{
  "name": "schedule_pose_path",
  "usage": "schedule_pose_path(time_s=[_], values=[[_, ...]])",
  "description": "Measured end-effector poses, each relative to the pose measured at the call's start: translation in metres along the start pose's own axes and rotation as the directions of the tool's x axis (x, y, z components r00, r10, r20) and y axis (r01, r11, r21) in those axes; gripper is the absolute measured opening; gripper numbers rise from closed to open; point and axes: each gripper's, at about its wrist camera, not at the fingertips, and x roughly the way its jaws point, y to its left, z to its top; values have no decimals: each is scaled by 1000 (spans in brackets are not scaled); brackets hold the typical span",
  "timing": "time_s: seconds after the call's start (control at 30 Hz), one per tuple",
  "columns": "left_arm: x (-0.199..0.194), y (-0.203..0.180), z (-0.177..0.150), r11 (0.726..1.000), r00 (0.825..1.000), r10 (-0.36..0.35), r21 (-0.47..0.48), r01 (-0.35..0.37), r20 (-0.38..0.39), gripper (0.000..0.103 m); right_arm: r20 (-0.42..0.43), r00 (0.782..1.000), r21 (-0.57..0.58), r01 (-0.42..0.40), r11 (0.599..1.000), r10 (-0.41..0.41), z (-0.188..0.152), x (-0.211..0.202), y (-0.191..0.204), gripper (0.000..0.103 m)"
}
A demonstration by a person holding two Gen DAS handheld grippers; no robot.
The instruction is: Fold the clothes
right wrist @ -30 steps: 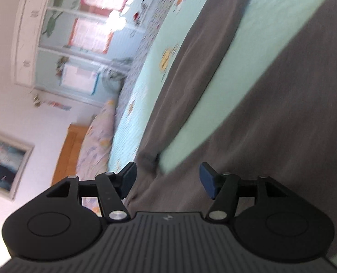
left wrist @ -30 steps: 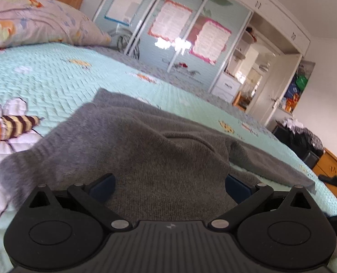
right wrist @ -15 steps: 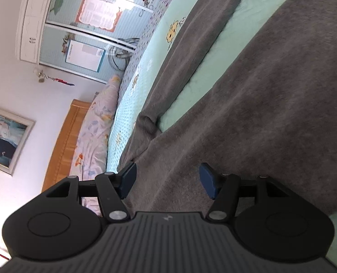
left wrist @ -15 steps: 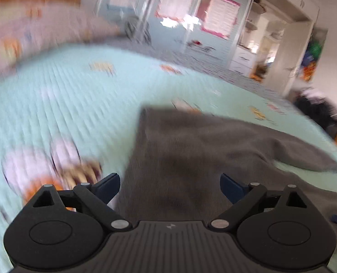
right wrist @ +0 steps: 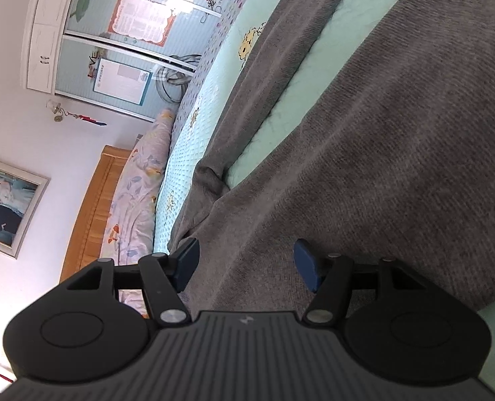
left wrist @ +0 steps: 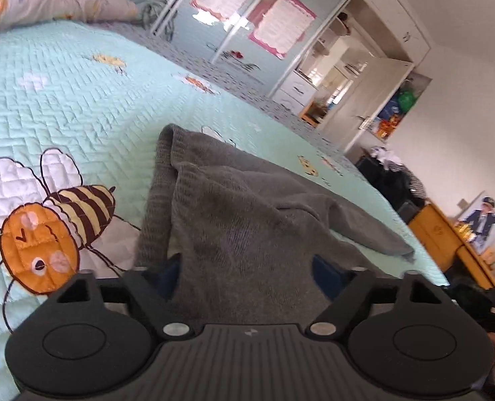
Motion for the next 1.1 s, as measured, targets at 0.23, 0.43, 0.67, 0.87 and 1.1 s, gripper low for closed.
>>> schedule_pose_path(time_s=[0.23,0.43,0.67,0.87,1.1], values=[[-5,33,6,998,1000,-21,-58,20,-19,4,-1,1000,0,14,1000,-14,0,2,3,65],[-12,35,2,995,998,-52,-84,50,-29,7,6,999,-7,34,999,-34,-3,3,6,65],[-2,44,3,992,998,-21,-126,14,-57,5,8,999,-15,44,999,-44,-5,4,10,67],[-45,53,-7,982,997,-56,-178,66,59,3,5,999,-4,41,999,-41,-5,2,10,67],[-72,64,-18,978,999,-4,-207,13,42,0,13,999,-23,37,999,-37,-7,3,12,67]])
